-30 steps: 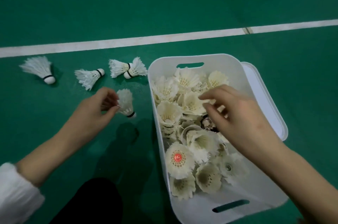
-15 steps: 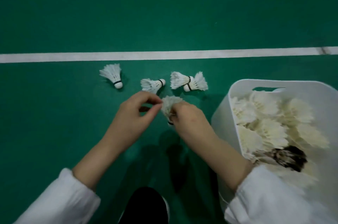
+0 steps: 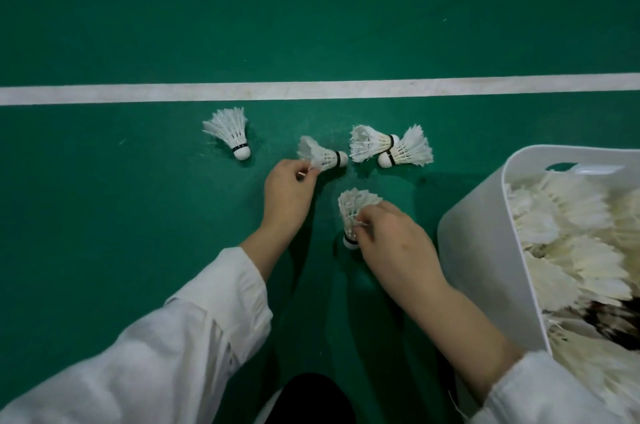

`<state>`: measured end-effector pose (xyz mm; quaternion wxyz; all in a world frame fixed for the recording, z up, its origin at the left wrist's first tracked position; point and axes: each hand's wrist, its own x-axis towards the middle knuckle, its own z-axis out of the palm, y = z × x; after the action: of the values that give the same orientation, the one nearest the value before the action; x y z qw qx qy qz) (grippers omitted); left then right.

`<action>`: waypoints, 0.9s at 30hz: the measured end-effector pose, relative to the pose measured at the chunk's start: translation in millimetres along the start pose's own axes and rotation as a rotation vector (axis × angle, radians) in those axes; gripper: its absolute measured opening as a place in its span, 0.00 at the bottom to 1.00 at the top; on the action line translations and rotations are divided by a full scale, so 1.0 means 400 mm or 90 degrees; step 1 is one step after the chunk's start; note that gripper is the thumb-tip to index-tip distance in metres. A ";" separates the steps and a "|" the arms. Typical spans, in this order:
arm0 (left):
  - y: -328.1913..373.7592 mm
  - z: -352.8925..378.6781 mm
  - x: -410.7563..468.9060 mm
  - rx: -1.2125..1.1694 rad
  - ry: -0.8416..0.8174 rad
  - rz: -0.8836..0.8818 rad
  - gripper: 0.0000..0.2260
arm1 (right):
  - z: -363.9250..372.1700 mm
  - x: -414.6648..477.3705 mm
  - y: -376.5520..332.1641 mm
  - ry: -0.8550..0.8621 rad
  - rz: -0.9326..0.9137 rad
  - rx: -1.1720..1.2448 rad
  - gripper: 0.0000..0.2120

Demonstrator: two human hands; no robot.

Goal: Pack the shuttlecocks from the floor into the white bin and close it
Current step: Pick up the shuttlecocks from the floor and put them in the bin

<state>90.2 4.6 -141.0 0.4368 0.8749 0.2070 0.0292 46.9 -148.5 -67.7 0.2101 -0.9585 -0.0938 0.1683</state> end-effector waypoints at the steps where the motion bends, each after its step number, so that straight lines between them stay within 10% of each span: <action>1: -0.001 -0.019 -0.010 -0.018 0.018 0.011 0.07 | 0.000 0.003 -0.002 0.000 -0.003 0.004 0.09; 10: -0.083 -0.288 -0.012 -0.062 0.064 0.038 0.03 | 0.004 0.020 -0.040 0.008 -0.020 0.066 0.07; 18: -0.067 -0.278 0.178 0.286 -0.018 -0.033 0.27 | -0.019 0.036 -0.070 0.035 -0.060 0.128 0.06; 23: -0.078 -0.237 0.133 0.366 -0.050 0.005 0.07 | -0.039 0.045 -0.069 0.048 -0.068 0.126 0.06; 27: -0.062 -0.243 0.026 0.300 -0.070 0.100 0.09 | -0.058 0.046 -0.062 0.051 -0.058 0.121 0.05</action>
<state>68.7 95.1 -101.6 0.2275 0.9664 0.1151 -0.0336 69.6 -130.4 -42.3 0.3107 -0.9351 -0.1123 0.1286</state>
